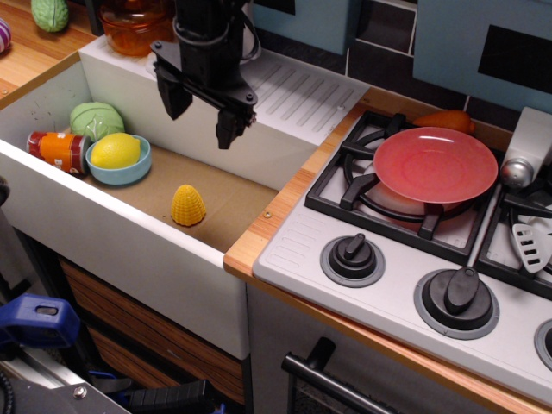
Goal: Put corn on plate
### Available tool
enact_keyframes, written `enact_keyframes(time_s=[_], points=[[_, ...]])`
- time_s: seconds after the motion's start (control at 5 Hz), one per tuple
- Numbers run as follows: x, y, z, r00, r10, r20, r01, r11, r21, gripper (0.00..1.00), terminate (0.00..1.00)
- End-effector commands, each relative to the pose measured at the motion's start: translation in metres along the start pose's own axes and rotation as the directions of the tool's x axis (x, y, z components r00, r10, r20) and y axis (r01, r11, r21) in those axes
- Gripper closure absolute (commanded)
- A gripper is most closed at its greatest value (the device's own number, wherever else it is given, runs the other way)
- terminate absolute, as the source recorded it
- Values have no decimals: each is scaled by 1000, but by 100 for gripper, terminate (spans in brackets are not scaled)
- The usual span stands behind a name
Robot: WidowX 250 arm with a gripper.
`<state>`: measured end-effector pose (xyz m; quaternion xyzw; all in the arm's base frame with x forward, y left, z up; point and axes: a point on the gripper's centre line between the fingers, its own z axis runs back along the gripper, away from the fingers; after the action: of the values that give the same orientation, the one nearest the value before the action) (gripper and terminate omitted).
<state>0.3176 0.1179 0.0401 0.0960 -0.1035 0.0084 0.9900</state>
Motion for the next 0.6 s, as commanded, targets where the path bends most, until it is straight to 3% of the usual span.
enact_keyframes(time_s=[0.0,0.4], points=[[7,12,-25,997,14,70,-13,1000,-15,0,0],[-25,19,-47,996,15,91,-12,999,-37,0,0]])
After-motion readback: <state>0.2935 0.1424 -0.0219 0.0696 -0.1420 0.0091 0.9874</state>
